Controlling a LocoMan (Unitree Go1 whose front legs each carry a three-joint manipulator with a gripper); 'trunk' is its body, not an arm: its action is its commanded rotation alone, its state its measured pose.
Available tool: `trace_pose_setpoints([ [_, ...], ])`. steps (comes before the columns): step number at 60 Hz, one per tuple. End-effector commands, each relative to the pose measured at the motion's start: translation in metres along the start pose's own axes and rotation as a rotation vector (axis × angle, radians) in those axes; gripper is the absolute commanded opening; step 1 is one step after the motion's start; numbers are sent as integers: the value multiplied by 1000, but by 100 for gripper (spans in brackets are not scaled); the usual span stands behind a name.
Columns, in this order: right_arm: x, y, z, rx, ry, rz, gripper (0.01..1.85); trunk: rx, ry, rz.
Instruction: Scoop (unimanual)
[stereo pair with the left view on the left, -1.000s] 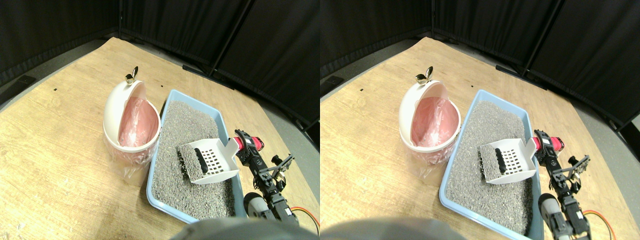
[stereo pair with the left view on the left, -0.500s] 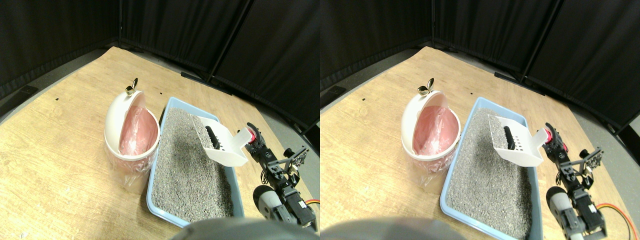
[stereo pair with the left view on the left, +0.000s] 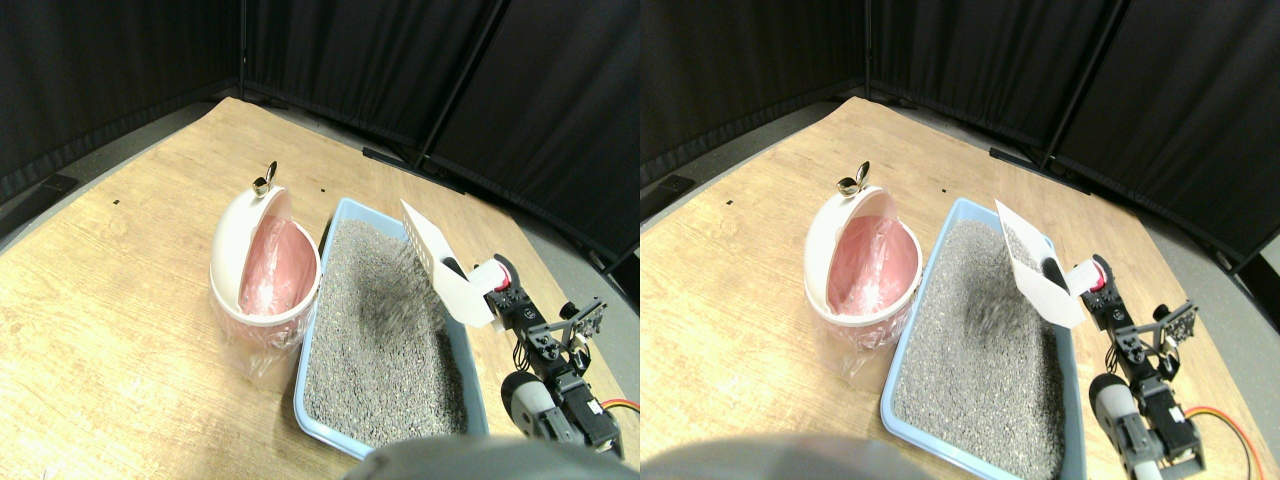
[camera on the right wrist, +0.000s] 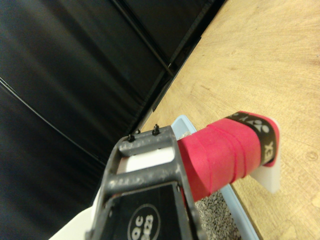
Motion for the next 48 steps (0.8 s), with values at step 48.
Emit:
trace_pose_setpoints([
  [48,0,20,0,-118,-67,116,6,-11,-23,14],
])
